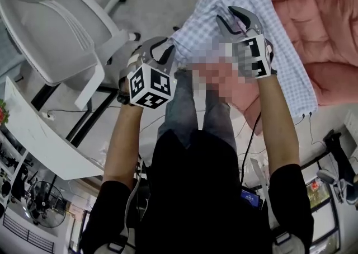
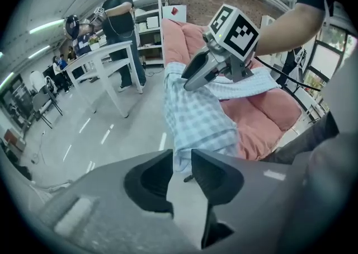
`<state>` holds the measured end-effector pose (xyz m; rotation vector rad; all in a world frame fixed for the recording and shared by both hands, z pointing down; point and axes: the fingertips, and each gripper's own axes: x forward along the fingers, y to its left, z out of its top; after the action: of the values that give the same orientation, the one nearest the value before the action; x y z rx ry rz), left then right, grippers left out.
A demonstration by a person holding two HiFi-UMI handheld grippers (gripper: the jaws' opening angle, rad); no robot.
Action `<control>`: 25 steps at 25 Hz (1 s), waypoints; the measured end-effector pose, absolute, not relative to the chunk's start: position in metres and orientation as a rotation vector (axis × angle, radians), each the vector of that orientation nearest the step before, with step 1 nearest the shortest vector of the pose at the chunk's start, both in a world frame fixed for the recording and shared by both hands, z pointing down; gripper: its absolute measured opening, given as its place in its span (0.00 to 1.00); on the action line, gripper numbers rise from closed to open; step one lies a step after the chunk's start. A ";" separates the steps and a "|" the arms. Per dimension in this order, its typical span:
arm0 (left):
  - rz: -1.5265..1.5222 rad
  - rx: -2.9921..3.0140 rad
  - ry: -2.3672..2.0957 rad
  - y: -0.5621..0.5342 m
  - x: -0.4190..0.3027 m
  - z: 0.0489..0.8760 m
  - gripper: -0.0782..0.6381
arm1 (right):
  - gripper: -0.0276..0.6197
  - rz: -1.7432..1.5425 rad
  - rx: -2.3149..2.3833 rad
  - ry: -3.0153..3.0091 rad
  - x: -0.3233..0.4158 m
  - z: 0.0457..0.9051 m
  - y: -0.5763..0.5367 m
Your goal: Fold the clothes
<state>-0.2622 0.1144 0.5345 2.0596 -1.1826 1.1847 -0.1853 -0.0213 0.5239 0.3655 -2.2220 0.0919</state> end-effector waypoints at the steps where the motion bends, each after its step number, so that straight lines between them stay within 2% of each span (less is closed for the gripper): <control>1: 1.186 2.066 -1.188 0.116 -0.259 0.532 0.26 | 0.28 0.092 0.366 -2.224 -0.181 0.523 -0.020; 7: 1.253 2.113 -1.212 0.120 -0.226 0.517 0.26 | 0.29 0.092 0.378 -2.241 -0.144 0.518 -0.008; 14: 1.250 2.127 -1.250 0.125 -0.152 0.497 0.26 | 0.37 0.087 0.374 -2.231 -0.078 0.510 0.004; 16: 1.235 2.120 -1.226 0.132 -0.129 0.505 0.26 | 0.41 0.102 0.345 -2.212 -0.060 0.516 0.009; 25: 1.215 2.005 -1.167 0.170 -0.095 0.585 0.26 | 0.37 0.249 0.210 -2.136 -0.026 0.591 0.071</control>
<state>-0.0948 0.1705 0.5847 2.0049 -1.1665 1.2146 -0.0258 0.0709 0.5911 0.2101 -2.1355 0.2494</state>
